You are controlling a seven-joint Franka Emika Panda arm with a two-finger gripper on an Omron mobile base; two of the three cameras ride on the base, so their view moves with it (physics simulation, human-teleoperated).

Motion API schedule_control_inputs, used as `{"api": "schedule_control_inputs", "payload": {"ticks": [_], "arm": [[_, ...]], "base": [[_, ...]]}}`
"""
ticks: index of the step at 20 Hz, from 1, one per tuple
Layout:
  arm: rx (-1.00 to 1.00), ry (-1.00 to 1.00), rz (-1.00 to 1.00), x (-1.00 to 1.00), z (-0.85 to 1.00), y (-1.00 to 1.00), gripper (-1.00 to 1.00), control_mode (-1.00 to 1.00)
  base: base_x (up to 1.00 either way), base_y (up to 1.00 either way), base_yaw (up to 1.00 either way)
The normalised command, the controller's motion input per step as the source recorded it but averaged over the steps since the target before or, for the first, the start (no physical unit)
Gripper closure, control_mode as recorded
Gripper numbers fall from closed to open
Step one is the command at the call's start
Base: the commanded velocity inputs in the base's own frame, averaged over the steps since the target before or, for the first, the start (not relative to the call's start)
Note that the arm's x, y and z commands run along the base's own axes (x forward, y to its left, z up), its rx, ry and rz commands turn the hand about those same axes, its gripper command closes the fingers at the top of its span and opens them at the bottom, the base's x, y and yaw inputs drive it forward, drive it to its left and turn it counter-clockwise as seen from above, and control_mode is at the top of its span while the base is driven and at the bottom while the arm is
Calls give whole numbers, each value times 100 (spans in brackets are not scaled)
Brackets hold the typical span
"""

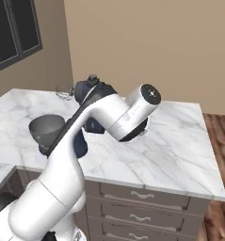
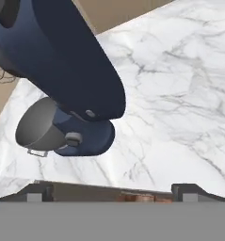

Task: Close the stand mixer head.

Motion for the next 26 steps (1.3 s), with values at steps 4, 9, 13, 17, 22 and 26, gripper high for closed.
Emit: {"api": "schedule_control_inputs", "payload": {"ticks": [4,9,13,17,22,26], "arm": [[0,-45,-6,96,-1,0,-100,-100],[-4,-19,-6,88,0,0,-100,-100],[-8,0,0,92,-4,4,-100,-100],[-4,0,0,95,-13,16,-100,-100],[-8,-1,6,40,-3,74,-100,-100],[-20,-8,14,5,0,96,-100,-100]], "base": [[0,0,0],[0,0,0],[0,0,0],[0,0,0],[0,0,0],[0,0,0]]}}
